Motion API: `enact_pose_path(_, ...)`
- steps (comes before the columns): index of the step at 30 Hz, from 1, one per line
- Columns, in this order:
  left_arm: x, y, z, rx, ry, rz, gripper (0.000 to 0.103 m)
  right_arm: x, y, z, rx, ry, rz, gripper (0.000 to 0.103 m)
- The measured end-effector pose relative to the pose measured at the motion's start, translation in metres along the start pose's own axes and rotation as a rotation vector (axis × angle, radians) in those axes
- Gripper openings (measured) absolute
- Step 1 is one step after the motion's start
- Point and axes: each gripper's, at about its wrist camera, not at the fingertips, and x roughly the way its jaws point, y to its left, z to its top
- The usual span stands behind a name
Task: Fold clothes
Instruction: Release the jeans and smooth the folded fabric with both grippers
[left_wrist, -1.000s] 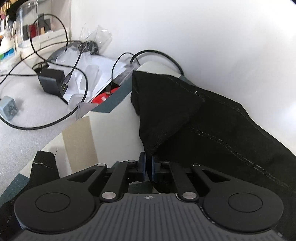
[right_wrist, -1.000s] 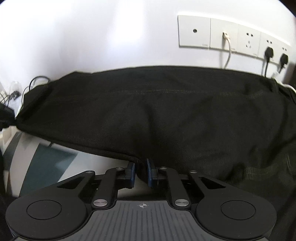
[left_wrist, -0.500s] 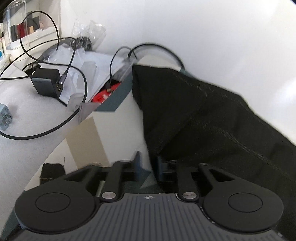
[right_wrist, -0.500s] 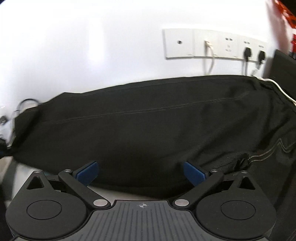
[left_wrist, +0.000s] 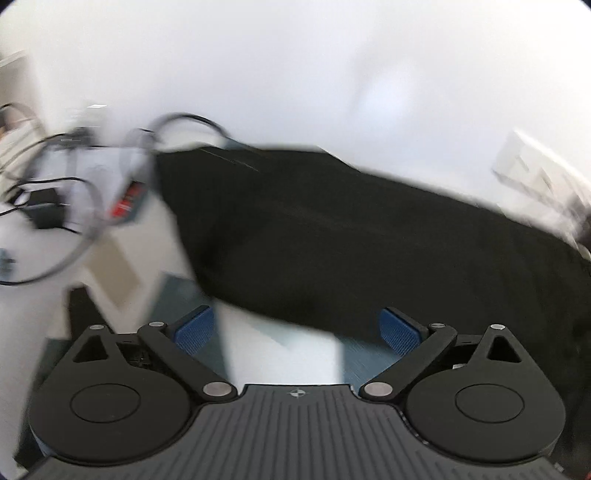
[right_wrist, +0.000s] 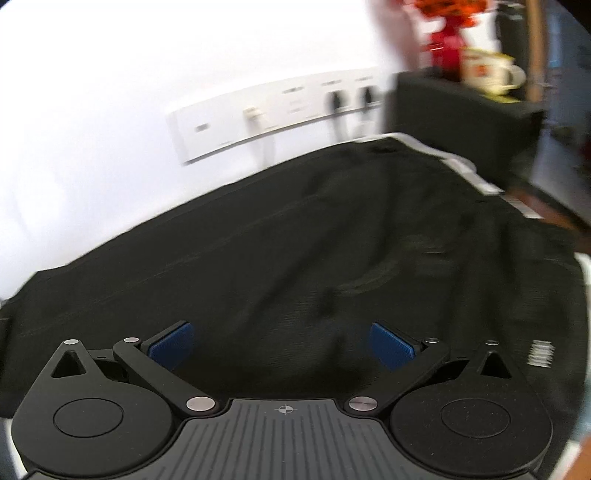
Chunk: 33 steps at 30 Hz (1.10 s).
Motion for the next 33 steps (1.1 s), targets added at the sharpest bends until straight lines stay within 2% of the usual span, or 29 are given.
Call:
enact_pose_path(3, -0.003, -0.029, -0.017, 0.053, 0.07, -0.08, 0.098, -0.021, -0.031, -0.008, 0.018, -0.023, -0.084, 0.102)
enact_pose_path(6, -0.009, -0.054, -0.033, 0.104, 0.092, -0.104, 0.098, -0.03, -0.076, -0.019, 0.057, -0.033, -0.146, 0.102)
enact_pose_path(9, -0.015, -0.083, -0.052, 0.186, 0.082, -0.056, 0.098, -0.037, -0.122, -0.026, 0.103, -0.044, -0.207, 0.102)
enact_pose_path(13, -0.017, -0.113, -0.077, 0.176, 0.122, -0.012, 0.099, -0.042, -0.182, -0.036, 0.165, -0.056, -0.274, 0.102)
enact_pose_path(16, -0.018, -0.145, -0.101, 0.164, 0.128, 0.041, 0.099, -0.03, -0.22, -0.038, 0.187, -0.038, -0.221, 0.102)
enact_pose_path(19, -0.027, -0.177, -0.129, 0.117, 0.127, 0.093, 0.099, -0.019, -0.259, -0.033, 0.128, 0.0, -0.123, 0.102)
enact_pose_path(22, -0.034, -0.206, -0.148, 0.092, 0.134, 0.144, 0.099, -0.009, -0.304, -0.022, 0.057, -0.021, -0.009, 0.102)
enact_pose_path(25, -0.043, -0.227, -0.163, 0.095, 0.125, 0.206, 0.101, 0.003, -0.337, -0.009, 0.032, -0.037, 0.042, 0.102)
enact_pose_path(30, -0.043, -0.22, -0.196, 0.001, 0.21, 0.26, 0.103, 0.027, -0.338, 0.003, 0.005, 0.057, 0.08, 0.102)
enact_pose_path(33, -0.043, -0.208, -0.214, -0.062, 0.214, 0.284, 0.103, 0.039, -0.322, 0.002, -0.061, 0.093, 0.108, 0.102)
